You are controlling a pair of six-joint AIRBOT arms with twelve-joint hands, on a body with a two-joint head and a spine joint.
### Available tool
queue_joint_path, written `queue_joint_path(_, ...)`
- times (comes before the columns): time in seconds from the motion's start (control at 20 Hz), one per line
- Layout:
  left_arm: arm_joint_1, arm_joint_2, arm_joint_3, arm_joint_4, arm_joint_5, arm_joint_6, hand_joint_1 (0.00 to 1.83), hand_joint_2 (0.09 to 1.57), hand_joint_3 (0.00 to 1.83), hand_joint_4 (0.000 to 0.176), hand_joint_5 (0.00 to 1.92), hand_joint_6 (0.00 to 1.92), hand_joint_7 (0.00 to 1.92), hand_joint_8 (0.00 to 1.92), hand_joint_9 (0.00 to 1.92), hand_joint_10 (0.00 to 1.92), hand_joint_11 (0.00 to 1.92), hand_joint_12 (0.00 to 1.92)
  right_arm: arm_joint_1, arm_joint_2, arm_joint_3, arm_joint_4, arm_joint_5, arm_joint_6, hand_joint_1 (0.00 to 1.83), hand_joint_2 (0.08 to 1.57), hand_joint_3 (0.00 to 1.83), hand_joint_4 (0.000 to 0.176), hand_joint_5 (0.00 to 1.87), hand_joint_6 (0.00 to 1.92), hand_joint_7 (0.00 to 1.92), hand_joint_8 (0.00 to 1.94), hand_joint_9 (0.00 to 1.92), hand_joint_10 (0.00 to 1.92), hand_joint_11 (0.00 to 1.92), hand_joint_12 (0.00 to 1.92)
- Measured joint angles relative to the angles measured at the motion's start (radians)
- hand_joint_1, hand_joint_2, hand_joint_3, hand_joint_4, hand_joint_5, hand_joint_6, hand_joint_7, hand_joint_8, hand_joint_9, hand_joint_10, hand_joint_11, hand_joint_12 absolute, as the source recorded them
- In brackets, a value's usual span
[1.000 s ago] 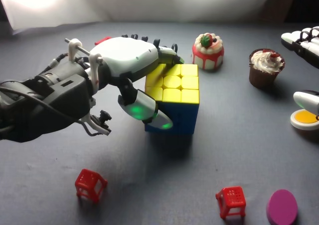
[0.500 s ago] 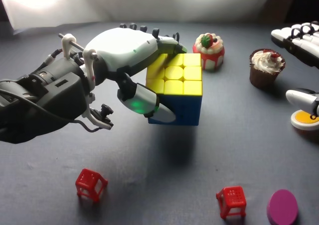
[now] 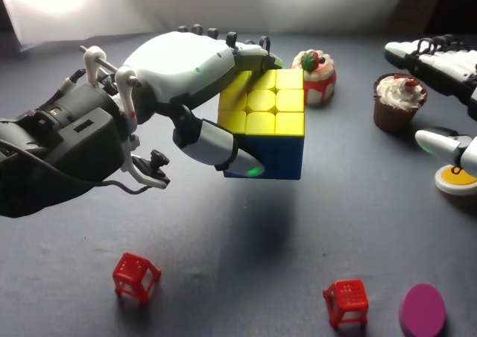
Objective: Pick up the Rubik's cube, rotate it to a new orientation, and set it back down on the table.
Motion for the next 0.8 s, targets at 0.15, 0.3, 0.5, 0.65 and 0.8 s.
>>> queue_joint_path(0.15,0.000,0.007,-0.010,0.015,-0.020,-0.010,1.19,1.25,0.00,0.000,0.69,1.38,0.74,1.46,0.92,1.91,1.07,1.92,0.018,-0.029,0.037,-0.027,-0.001,0.067,1.12,1.40,0.00,0.000,0.10,0.02,0.12,0.01,0.21,0.04,0.00,1.14)
queue_joint_path(0.3,0.000,0.016,-0.013,0.023,-0.043,-0.026,1.21,1.22,0.00,0.000,0.75,1.29,0.78,1.38,0.83,1.90,0.97,1.92,0.046,-0.051,0.060,-0.044,-0.011,0.098,1.27,1.44,0.01,0.000,0.12,0.02,0.11,0.00,0.23,0.05,0.00,1.55)
queue_joint_path(0.5,0.000,0.028,-0.024,0.034,-0.073,-0.030,1.11,1.18,0.01,0.000,0.78,1.07,0.87,1.67,0.96,1.92,1.09,1.92,0.090,-0.081,0.096,-0.091,-0.031,0.146,1.24,1.48,0.03,0.000,0.11,0.01,0.12,0.00,0.23,0.06,0.00,1.70)
queue_joint_path(0.65,0.000,0.035,-0.029,0.037,-0.090,-0.033,1.27,1.26,0.00,0.000,0.47,0.46,0.69,1.51,0.53,1.92,0.63,1.92,0.104,-0.098,0.115,-0.104,-0.040,0.165,1.22,1.49,0.05,0.000,0.17,0.03,0.15,0.01,0.23,0.07,0.00,1.51)
queue_joint_path(0.8,0.000,0.035,-0.029,0.039,-0.095,-0.033,0.92,1.23,0.00,0.000,0.52,0.17,0.63,1.60,0.66,1.92,0.78,1.92,0.120,-0.113,0.130,-0.124,-0.050,0.192,1.00,1.54,0.14,0.000,0.25,0.05,0.24,0.02,0.24,0.09,0.00,0.86)
